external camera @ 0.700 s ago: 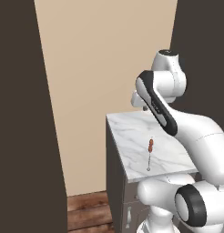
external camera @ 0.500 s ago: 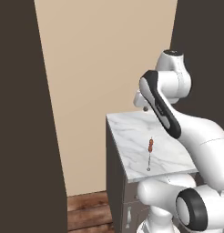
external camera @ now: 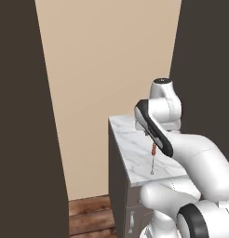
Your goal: Store the kebab skewer in the freezer for long-term storage. Close the freezer door after placing the cooked food.
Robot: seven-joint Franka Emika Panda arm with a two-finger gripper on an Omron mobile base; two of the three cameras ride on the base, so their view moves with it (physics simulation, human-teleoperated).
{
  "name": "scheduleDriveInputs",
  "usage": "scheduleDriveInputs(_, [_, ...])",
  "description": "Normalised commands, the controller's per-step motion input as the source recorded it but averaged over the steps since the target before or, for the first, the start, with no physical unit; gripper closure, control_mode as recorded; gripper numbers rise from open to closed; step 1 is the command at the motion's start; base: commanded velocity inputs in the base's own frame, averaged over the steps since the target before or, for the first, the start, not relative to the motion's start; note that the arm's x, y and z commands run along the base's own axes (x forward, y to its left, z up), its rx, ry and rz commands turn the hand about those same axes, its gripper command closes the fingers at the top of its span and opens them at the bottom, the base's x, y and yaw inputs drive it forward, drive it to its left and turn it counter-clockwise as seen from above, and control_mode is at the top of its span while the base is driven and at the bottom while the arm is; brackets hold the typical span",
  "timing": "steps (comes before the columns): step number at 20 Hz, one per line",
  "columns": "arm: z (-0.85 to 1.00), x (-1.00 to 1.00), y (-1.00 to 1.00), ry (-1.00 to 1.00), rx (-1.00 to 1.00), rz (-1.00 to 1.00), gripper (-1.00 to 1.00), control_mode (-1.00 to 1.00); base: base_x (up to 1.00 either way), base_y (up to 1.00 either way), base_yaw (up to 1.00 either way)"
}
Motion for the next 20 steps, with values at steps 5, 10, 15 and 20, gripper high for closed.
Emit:
scheduleDriveInputs(5, [-0.69,-0.02,-0.67,0.21,0.25,-0.37,-1.0,-1.0,0.0,0.0,0.0])
scheduleDriveInputs(10, [-0.65,0.0,-0.1,0.24,0.13,-0.33,-1.0,-1.0,0.0,0.0,0.0])
scheduleDriveInputs(15, [-0.69,0.06,0.02,0.11,0.0,-0.14,-1.0,-1.0,0.0,0.0,0.0])
scheduleDriveInputs(20, [-0.26,0.21,0.02,0.02,-0.02,-0.04,-1.0,-1.0,0.0,0.0,0.0])
